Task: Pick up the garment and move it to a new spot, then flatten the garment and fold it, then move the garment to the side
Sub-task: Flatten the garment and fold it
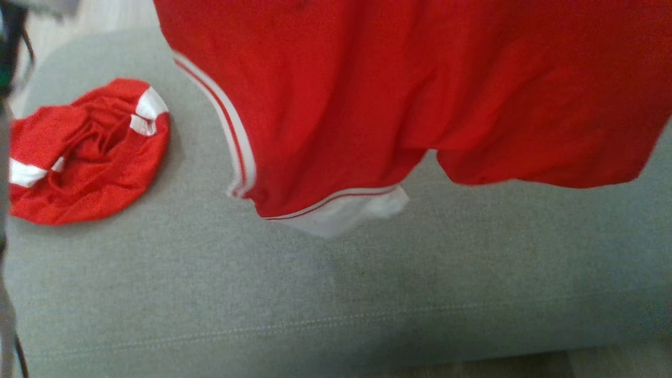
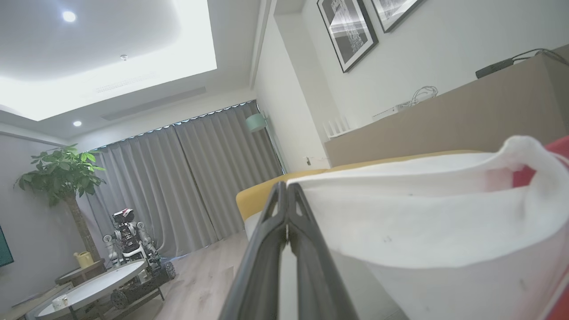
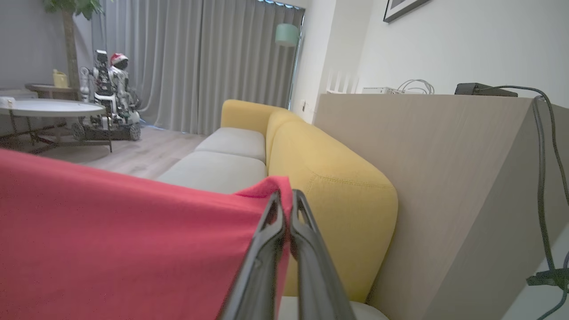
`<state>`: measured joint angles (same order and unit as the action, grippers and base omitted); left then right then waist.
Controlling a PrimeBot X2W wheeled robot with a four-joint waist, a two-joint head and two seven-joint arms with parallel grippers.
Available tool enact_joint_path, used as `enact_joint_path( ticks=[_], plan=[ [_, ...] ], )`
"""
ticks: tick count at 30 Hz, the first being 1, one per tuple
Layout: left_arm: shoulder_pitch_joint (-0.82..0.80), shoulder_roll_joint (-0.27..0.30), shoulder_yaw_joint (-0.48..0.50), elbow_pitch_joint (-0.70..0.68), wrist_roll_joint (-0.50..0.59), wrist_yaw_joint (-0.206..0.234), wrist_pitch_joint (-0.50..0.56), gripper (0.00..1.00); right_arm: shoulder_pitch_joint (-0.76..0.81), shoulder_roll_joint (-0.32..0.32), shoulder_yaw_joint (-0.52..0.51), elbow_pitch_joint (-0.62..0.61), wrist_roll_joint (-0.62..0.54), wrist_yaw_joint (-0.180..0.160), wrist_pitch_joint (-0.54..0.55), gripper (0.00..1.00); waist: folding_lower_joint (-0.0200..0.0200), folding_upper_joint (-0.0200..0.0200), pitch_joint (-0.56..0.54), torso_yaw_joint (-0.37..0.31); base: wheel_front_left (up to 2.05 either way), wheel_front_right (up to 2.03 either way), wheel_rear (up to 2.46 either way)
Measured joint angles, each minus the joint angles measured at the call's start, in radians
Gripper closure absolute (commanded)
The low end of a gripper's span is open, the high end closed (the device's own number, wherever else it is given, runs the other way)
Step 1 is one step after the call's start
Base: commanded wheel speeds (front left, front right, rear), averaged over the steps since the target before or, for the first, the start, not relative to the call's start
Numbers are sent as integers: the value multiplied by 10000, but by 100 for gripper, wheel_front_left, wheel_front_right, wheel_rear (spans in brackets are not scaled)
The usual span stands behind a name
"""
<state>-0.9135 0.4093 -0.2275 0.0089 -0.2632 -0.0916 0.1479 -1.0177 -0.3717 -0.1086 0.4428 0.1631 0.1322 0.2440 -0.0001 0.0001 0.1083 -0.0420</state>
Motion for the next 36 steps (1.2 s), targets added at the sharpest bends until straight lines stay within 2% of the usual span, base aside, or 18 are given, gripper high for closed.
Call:
enact_joint_path(
  ticks=[1,7,12,15,18,20,23,26,31,36],
  plan=[
    [-959,46,-274,763,274,-105,0,100,-475,-35,159,224,-184,-2,180,100,0,0,234,-8,0,0,0],
    [-3741,307,-1308,3271,1348,-324,-203,100,-2198,-33,644,1461,-773,-2,412,100,0,0,1319,-42,0,0,0],
    [-6087,328,-2155,5210,2391,-391,-903,100,-3979,146,732,2587,-1429,-2,-270,100,0,0,2621,-80,0,0,0],
    [-7345,280,-2305,6094,3145,150,-1898,100,-4947,322,600,3149,-2079,0,-1271,100,1,-1,3452,-107,0,0,0],
    [-8254,56,-2311,6738,3515,1083,-3127,100,-5665,520,132,3459,-2709,2,-2265,100,2,-1,4196,-106,0,0,0],
    [-8553,-184,-2278,6953,3603,1536,-3743,100,-5948,556,-146,3687,-3129,0,-2834,100,3,-1,4608,-71,0,0,0],
    [-8473,-414,-2266,7033,3551,1672,-3983,100,-5953,564,-435,3956,-3480,0,-3319,100,3,-1,4927,17,0,0,0],
    [-7519,-612,-2376,6707,3183,1664,-4056,100,-5661,573,-771,4650,-3814,0,-3737,100,4,-1,5129,295,0,0,0],
    [-4232,-566,-2531,5172,2268,1517,-4059,100,-4345,681,-1197,5912,-4010,0,-4153,100,3,-1,4884,546,0,0,0],
    [65,-683,-2826,4192,1093,1434,-4056,100,-2576,663,-1787,7124,-3896,-8,-4217,100,1,-1,4208,584,0,0,0]
  ],
)
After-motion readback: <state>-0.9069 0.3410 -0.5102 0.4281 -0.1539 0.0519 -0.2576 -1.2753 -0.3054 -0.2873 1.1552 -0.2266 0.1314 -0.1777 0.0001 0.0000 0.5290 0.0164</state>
